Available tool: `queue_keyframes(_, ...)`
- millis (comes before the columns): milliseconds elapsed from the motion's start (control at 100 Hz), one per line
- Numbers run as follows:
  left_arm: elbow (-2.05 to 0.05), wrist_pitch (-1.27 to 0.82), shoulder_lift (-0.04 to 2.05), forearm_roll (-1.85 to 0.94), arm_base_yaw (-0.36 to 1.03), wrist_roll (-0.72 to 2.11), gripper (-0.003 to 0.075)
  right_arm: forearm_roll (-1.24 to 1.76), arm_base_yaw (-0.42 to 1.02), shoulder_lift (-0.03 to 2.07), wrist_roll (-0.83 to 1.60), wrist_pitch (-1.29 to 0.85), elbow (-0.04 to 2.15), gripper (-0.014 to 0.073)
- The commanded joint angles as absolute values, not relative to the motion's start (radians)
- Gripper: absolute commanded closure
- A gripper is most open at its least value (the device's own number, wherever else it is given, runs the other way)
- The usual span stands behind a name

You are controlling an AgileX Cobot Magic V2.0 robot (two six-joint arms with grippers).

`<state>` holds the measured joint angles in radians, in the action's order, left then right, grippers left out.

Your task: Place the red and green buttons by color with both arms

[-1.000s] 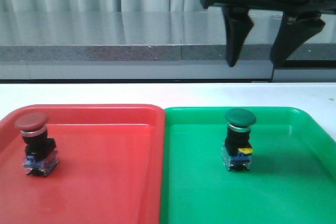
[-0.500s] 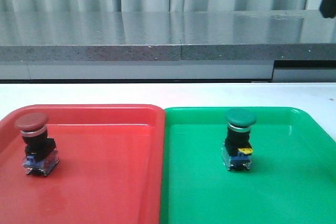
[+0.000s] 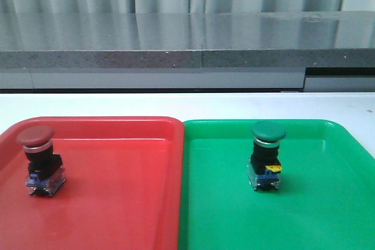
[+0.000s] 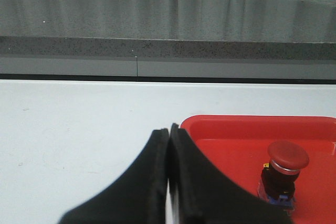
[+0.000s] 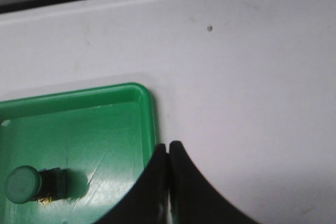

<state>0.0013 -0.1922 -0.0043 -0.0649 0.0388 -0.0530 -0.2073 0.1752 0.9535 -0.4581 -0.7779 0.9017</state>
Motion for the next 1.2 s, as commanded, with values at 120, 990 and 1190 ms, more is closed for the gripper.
queue_keyframes(120, 0.015, -0.117, -0.037, -0.075, 0.037, -0.053, 0.0741, -0.33, 0.171, 0.788, -0.457, -0.545, 0.821, 0.0651)
queue_keyframes(990, 0.015, -0.117, -0.037, -0.075, 0.037, -0.053, 0.0741, -0.255, 0.114, 0.306, -0.337, -0.089, 0.289, 0.0651)
queue_keyframes(1190, 0.015, -0.117, -0.037, -0.075, 0.037, -0.053, 0.0741, -0.112, 0.028, 0.213, -0.152, 0.063, 0.168, 0.0651)
